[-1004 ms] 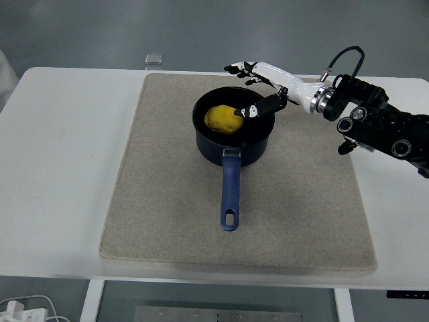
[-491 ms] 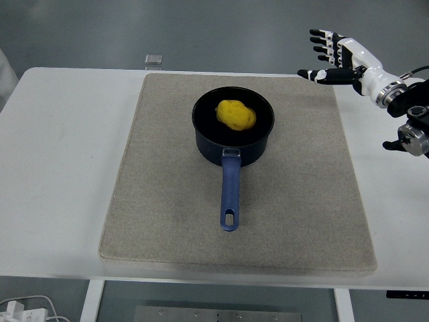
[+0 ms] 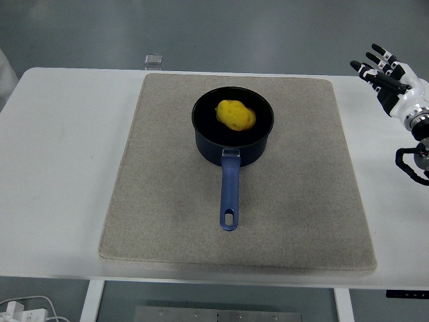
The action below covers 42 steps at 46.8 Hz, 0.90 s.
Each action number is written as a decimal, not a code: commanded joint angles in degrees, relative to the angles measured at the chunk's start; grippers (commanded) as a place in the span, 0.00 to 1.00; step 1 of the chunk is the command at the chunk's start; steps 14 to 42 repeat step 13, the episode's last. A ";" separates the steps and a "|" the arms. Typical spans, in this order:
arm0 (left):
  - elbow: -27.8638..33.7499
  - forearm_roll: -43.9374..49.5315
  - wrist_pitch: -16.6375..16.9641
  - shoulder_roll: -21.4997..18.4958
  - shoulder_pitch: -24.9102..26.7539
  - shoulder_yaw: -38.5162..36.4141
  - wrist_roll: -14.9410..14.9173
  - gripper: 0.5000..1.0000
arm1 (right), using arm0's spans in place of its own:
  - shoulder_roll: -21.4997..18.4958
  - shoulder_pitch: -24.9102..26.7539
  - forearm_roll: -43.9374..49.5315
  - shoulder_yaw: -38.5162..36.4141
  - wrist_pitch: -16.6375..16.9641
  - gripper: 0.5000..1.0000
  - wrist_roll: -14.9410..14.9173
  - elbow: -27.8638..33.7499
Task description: Put the potato in the blue pot
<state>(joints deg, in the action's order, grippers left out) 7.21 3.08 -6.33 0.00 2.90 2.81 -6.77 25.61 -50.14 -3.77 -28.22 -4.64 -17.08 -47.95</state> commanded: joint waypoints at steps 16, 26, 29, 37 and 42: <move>0.00 -0.01 0.00 0.00 0.00 0.00 0.00 1.00 | -3.64 1.53 -0.89 -2.89 -0.19 0.86 0.03 0.05; 0.00 -0.01 0.00 0.00 0.00 0.00 0.00 1.00 | -3.64 1.53 -0.89 -2.89 -0.19 0.86 0.03 0.05; 0.00 -0.01 0.00 0.00 0.00 0.00 0.00 1.00 | -3.64 1.53 -0.89 -2.89 -0.19 0.86 0.03 0.05; 0.00 -0.01 0.00 0.00 0.00 0.00 0.00 1.00 | -3.64 1.53 -0.89 -2.89 -0.19 0.86 0.03 0.05; 0.00 -0.01 0.00 0.00 0.00 0.00 0.00 1.00 | -3.64 1.53 -0.89 -2.89 -0.19 0.86 0.03 0.05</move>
